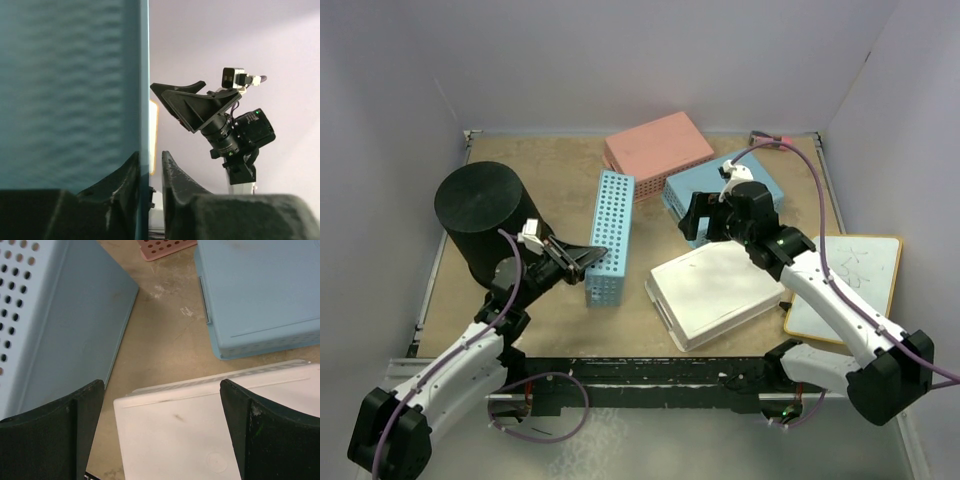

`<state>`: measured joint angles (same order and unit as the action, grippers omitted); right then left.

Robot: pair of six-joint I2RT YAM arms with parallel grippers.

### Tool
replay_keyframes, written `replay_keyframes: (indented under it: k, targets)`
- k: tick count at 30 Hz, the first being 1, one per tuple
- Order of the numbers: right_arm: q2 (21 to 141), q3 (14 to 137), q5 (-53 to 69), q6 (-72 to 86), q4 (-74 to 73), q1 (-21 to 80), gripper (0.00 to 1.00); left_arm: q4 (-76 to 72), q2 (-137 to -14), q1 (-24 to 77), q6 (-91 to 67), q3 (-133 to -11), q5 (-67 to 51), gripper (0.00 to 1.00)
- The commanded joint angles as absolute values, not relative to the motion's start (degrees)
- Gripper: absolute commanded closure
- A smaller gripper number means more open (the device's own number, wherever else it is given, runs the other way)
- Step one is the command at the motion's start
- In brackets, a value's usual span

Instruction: Turn the large container upside down

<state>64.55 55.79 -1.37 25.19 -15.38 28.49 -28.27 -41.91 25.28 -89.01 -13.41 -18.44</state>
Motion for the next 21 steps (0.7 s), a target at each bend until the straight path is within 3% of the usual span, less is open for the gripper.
replay_keyframes:
  k: [1,4,13,21]
  targets:
    - [64.55,55.97,0.61,26.1,-12.35,28.57,0.0,-23.48,-40.16,25.5,-82.96,-18.57,-19.8,0.65]
    - [64.62,56.16,0.88,26.1,-12.54,28.56,0.0,-1.43,-39.43,25.59,-69.42,-29.45,-18.03,0.39]
    - [66.07,56.26,2.27,26.72,-10.94,28.57,0.0,32.05,-43.83,25.62,-46.94,-51.73,-6.07,0.35]
    - [65.81,56.16,2.2,26.86,-11.5,28.56,0.0,36.45,-46.12,25.59,-42.75,-53.64,-1.53,0.33]
